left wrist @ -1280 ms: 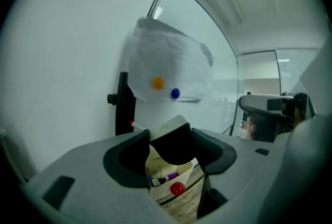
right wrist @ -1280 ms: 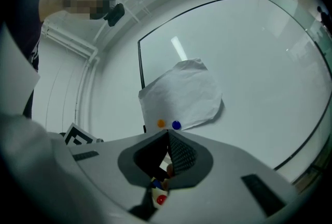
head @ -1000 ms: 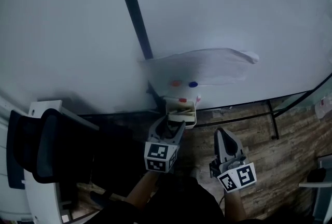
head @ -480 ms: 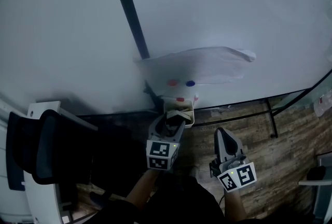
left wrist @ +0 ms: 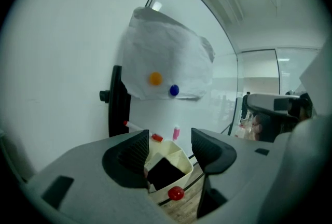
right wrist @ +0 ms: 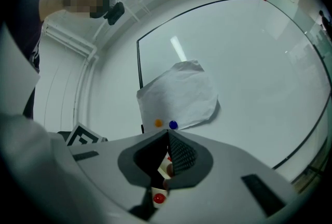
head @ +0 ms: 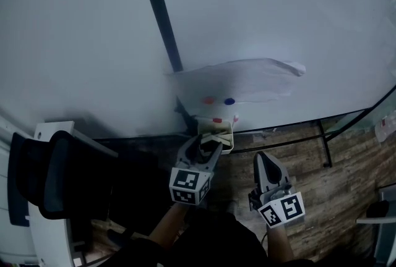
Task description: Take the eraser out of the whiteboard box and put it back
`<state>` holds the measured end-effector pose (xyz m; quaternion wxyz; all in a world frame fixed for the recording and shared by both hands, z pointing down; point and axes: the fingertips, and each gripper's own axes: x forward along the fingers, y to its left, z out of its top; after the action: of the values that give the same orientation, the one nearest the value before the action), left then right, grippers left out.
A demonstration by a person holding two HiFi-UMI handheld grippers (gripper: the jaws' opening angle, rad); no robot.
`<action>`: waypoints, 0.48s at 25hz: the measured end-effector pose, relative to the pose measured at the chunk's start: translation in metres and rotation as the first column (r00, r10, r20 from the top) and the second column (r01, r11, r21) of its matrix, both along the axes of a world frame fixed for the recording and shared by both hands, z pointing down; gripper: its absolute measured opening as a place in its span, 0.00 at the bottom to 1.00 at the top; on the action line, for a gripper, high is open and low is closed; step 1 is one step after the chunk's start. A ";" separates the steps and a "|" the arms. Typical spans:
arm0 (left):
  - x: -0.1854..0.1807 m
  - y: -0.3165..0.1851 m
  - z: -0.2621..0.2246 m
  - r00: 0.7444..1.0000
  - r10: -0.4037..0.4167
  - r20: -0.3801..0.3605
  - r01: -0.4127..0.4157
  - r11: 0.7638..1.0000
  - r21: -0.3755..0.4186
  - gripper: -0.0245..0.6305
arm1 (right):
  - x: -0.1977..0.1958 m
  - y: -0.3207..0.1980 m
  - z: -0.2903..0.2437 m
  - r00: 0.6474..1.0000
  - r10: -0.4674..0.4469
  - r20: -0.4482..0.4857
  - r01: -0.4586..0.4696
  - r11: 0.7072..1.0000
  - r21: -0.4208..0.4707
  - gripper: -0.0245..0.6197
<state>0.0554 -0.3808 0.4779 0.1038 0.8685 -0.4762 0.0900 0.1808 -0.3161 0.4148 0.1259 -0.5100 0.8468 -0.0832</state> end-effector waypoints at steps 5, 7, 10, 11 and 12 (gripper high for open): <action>0.008 0.010 -0.045 0.995 0.070 -0.074 -0.060 0.991 0.122 0.35 | -0.008 -0.002 -0.012 1.000 -0.017 0.001 0.017 0.999 0.033 0.04; 0.010 0.016 -0.063 0.989 0.100 -0.107 -0.080 0.981 0.178 0.28 | -0.012 -0.003 -0.018 1.000 -0.025 0.002 0.025 0.998 0.050 0.04; 0.009 0.026 -0.088 0.983 0.135 -0.125 -0.098 0.959 0.264 0.18 | -0.018 -0.004 -0.031 0.999 -0.035 0.005 0.034 0.996 0.083 0.04; 0.009 0.030 -0.098 0.980 0.151 -0.130 -0.107 0.949 0.297 0.15 | -0.019 -0.005 -0.036 0.999 -0.037 0.009 0.036 0.995 0.096 0.04; 0.009 0.035 -0.109 0.976 0.170 -0.134 -0.117 0.936 0.333 0.12 | -0.020 -0.005 -0.041 0.999 -0.039 0.012 0.038 0.993 0.110 0.04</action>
<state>0.0648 -0.3458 0.3687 -0.0087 0.9106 -0.4099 -0.0520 0.1605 -0.3210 0.3737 0.1579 -0.4854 0.8589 -0.0425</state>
